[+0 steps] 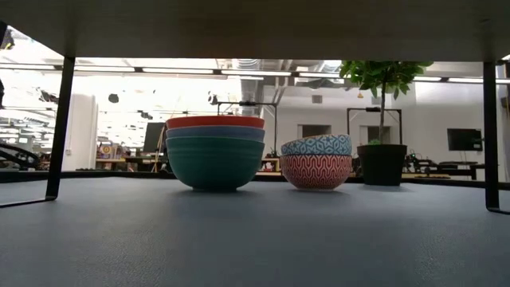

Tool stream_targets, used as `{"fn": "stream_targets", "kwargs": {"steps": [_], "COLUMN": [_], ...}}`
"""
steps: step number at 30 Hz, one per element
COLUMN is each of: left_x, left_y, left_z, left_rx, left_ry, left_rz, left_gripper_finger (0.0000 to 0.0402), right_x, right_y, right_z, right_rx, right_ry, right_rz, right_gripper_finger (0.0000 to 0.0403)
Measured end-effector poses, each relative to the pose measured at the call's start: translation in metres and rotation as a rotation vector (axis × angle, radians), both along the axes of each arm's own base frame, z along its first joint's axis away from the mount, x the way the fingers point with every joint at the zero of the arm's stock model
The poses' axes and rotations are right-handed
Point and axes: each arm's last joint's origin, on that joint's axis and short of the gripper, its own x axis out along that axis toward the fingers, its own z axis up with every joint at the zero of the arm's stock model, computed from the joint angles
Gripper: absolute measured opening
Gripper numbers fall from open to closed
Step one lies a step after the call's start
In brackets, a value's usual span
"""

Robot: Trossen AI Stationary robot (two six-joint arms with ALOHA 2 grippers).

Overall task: Place and stack bowls onto a shelf
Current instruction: Stack the yellow bowl on top of the light blue patterned bowl on the shelf

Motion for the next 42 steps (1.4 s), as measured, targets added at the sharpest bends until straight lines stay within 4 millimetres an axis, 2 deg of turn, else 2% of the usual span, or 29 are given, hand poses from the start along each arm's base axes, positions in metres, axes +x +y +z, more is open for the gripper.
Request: {"fn": "stream_targets", "kwargs": {"steps": [6, 14, 23, 28, 42], "left_x": [-0.001, 0.006, 0.030, 0.032, 0.033], "left_y": [-0.038, -0.061, -0.072, -0.074, -0.073], "left_z": [-0.007, -0.022, -0.052, -0.063, -0.067], "left_rx": [-0.040, 0.013, 0.016, 0.023, 0.075], "left_ry": [0.037, 0.085, 0.196, 0.243, 0.240], "left_rz": [-0.033, -0.017, -0.105, -0.112, -0.112], "left_gripper_finger": [0.0000, 0.0000, 0.0000, 0.0000, 0.0000], "right_x": [0.000, 0.000, 0.000, 0.000, 0.000], "right_y": [0.000, 0.000, 0.000, 0.000, 0.000], "right_z": [0.000, 0.000, 0.000, 0.000, 0.000], "right_rx": [0.000, 0.000, -0.004, -0.008, -0.007], "right_ry": [0.000, 0.000, 0.005, 0.010, 0.009], "right_rz": [0.000, -0.001, 0.010, 0.021, 0.020], "right_gripper_finger": [0.0249, 0.0249, 0.0249, 0.0249, 0.0249]}}
